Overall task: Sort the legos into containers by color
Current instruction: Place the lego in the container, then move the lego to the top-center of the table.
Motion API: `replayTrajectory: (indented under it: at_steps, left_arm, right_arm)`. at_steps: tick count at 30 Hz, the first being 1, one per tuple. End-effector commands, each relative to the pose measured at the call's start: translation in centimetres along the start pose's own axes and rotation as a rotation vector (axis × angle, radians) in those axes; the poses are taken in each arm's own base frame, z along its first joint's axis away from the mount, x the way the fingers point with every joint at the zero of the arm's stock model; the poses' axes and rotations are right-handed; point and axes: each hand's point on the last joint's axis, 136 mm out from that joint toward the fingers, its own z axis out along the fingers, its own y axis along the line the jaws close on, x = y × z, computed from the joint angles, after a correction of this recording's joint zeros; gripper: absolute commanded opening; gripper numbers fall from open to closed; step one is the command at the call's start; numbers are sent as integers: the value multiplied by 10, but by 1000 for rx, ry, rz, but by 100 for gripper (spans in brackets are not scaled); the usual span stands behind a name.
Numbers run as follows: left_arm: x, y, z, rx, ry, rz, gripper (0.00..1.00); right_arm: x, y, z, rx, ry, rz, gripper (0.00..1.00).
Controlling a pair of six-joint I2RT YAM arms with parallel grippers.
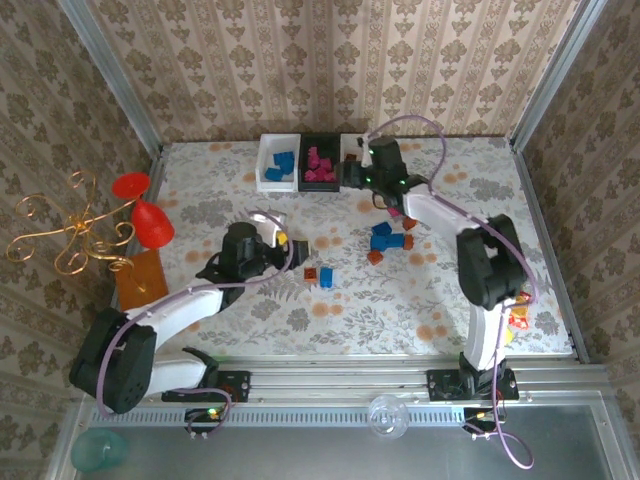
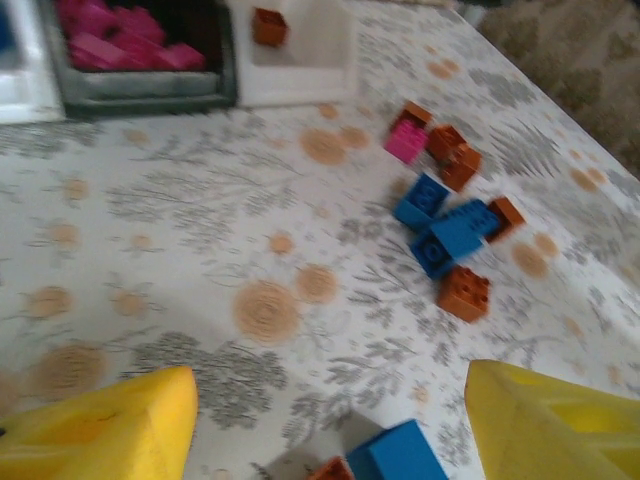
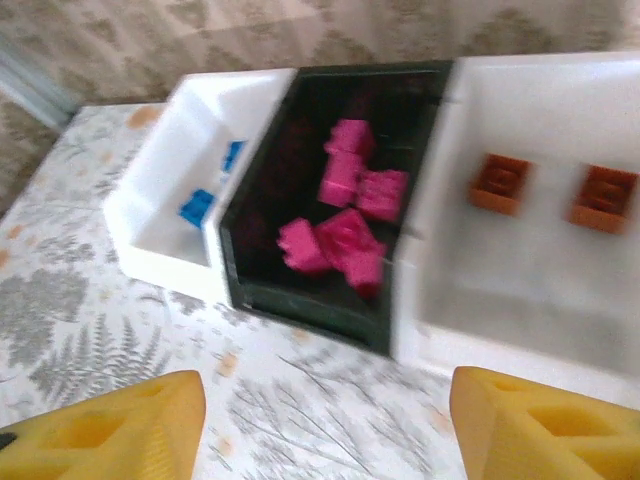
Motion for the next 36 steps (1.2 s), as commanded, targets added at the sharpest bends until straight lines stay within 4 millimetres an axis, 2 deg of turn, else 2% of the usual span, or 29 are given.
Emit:
replayTrajectory:
  at_steps: [1, 3, 6, 14, 24, 36]
  left_arm:
    - [-15, -31, 6, 110, -24, 74, 72]
    - [-13, -35, 9, 117, -13, 81, 72]
    - [-10, -35, 12, 112, -5, 78, 72]
    - [-7, -30, 14, 84, 3, 74, 72]
    - [-9, -29, 10, 71, -3, 89, 72]
    - [-11, -29, 7, 65, -8, 101, 72]
  right_arm:
    - [50, -59, -21, 202, 126, -39, 71]
    - [72, -81, -31, 242, 188, 8, 71]
    - [92, -100, -35, 271, 246, 44, 71]
    - [107, -127, -19, 352, 332, 55, 70]
    - [111, -135, 5, 350, 368, 80, 68]
    - [118, -141, 17, 374, 420, 67, 68]
